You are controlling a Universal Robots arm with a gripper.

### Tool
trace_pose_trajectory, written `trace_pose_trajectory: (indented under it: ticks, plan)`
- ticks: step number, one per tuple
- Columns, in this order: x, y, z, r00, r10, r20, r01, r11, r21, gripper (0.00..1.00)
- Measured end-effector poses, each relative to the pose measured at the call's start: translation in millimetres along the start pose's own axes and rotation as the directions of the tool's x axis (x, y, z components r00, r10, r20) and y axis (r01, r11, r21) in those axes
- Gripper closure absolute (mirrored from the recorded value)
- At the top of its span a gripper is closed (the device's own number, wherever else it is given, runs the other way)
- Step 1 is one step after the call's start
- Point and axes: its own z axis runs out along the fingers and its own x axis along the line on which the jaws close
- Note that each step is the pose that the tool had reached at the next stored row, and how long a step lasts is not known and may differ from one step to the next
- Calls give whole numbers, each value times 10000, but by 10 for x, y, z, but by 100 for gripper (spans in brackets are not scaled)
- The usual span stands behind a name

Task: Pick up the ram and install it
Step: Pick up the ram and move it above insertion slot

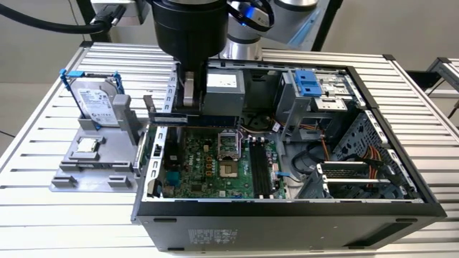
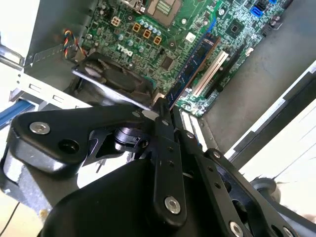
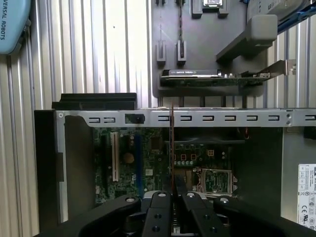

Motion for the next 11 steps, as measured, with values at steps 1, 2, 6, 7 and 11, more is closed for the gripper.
trace_pose_trajectory:
  ticks: [1, 2, 6, 7, 11]
  plan:
    - [0, -12, 0, 10000, 0, 1, 0, 10000, 1, 100]
    - [-1, -24, 0, 10000, -1, 1, 1, 10000, 0, 100]
    - [-3, -74, 0, 10000, 0, 0, 0, 10000, 0, 100]
    - [-3, -87, -1, 10000, 0, 0, 0, 10000, 0, 100]
    - [-5, -135, -1, 10000, -1, 0, 1, 10000, 0, 100]
